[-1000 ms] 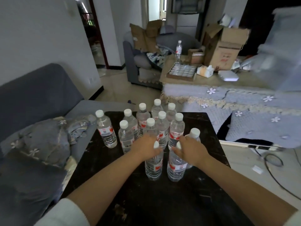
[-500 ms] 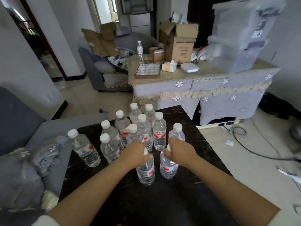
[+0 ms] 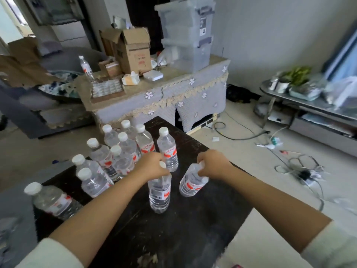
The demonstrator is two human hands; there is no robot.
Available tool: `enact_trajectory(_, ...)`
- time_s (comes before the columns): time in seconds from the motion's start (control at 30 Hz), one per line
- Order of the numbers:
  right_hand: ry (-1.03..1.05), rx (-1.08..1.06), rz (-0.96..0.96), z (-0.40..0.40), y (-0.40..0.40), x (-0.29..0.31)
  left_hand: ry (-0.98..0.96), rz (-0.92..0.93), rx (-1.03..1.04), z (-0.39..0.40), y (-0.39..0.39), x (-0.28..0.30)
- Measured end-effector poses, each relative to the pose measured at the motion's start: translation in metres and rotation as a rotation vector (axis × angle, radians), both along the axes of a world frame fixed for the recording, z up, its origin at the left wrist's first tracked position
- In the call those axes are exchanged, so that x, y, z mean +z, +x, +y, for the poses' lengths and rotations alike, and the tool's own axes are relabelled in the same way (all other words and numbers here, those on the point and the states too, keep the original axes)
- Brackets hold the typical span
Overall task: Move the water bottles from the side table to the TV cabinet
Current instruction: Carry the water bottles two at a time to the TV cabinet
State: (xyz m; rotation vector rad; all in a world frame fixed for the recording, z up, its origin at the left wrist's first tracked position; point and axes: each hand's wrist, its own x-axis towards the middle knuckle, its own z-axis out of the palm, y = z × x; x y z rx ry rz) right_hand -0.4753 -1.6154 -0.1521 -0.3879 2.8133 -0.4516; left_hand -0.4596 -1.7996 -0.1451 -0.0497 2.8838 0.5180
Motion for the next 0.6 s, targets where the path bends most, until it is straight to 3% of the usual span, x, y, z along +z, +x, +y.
enact_trajectory(0.13, 0.075, -0.081, -0.023, 0.048, 0.019, 0.010, -0.013, -0.011, -0.122, 0.048, -0.009, 0.013)
enact_trajectory(0.33, 0.045, -0.363, -0.089, 0.166, 0.053, 0.017, 0.005, -0.019, -0.403, 0.160, -0.020, 0.026)
enact_trajectory(0.6, -0.034, -0.699, -0.081, 0.348, 0.098, 0.028, 0.126, -0.070, -0.600, 0.357, -0.030, 0.031)
